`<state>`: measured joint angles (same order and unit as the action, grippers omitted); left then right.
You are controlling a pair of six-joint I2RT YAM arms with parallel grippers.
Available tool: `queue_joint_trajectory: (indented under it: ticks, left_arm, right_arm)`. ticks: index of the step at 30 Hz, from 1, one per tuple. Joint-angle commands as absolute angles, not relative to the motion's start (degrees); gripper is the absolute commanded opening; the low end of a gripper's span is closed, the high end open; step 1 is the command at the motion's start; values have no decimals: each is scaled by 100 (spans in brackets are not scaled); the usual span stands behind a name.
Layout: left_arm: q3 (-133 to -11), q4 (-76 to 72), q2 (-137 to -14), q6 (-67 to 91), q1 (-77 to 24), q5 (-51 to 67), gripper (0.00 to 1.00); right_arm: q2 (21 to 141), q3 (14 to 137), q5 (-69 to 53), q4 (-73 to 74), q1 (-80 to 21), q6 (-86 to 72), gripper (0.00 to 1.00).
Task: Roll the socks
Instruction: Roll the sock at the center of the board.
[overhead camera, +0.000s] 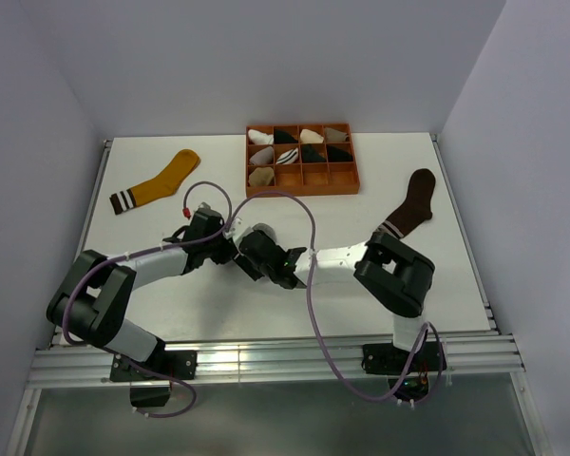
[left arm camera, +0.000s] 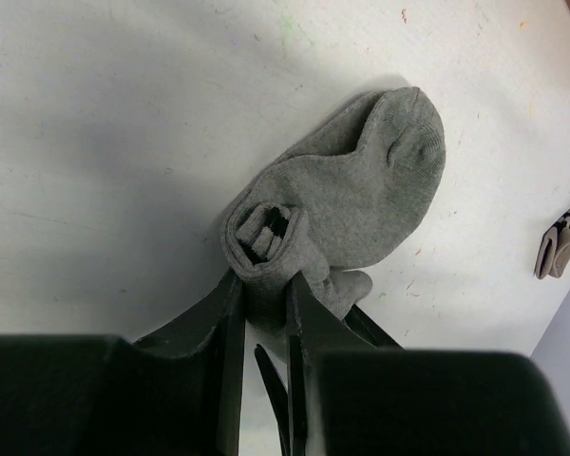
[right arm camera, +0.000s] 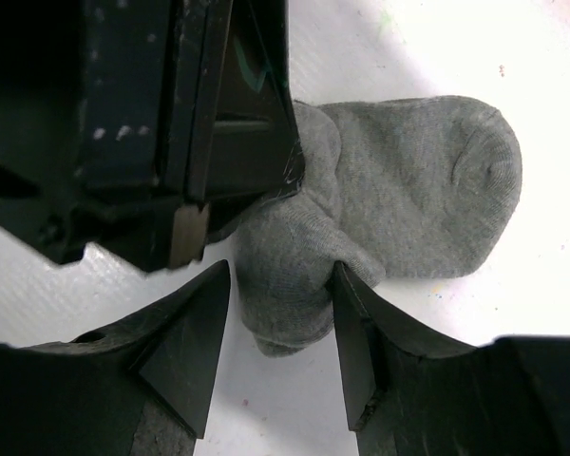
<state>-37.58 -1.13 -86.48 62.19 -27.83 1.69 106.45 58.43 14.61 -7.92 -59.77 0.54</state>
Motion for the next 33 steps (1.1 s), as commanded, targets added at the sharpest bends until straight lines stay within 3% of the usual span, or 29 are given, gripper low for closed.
queue_joint_trajectory:
  ticks: [1,6,9,10,13,16,17,20,25,33]
  left_arm:
    - [-3683,615,-8886,5854,-2821,105,13]
    - [-3727,519,-8973,5783,-2848,237,13]
    - [-3709,448,-9035,5774,-2865,369,13]
    - [-3700,413,-9018,5774,-2874,413,13]
    - [-3683,448,-8921,5766,-2874,369,14]
    - [-3709,527,-8781,5730,-2874,255,23]
    - [-3718,588,-8641,5739,-2874,142,33]
    - [-3735,685,-8333,5809,-2865,18,49]
    - [-3665,764,-7666,6099,-2830,-325,67]
    - [-3059,563,-6575,6381,-2646,-536,72]
  right_arm:
    - [11047,6029,1424,-738,-5968,79,55]
    - [11469,6143,1547,-616,-5968,9,52]
    - [11733,6284,1530,-449,-5933,-130,37]
    - [11777,6319,1407,-379,-5924,-175,21]
    - [11760,6355,1161,-88,-5819,-360,0]
    - [11523,6293,634,271,-5626,-492,0]
    - [11418,6284,494,499,-5555,-518,0]
    - [11198,6249,159,895,-5397,-580,0]
    - [11039,6258,-219,1318,-5256,-650,0]
    - [11285,6784,-1826,2056,-5036,-738,0]
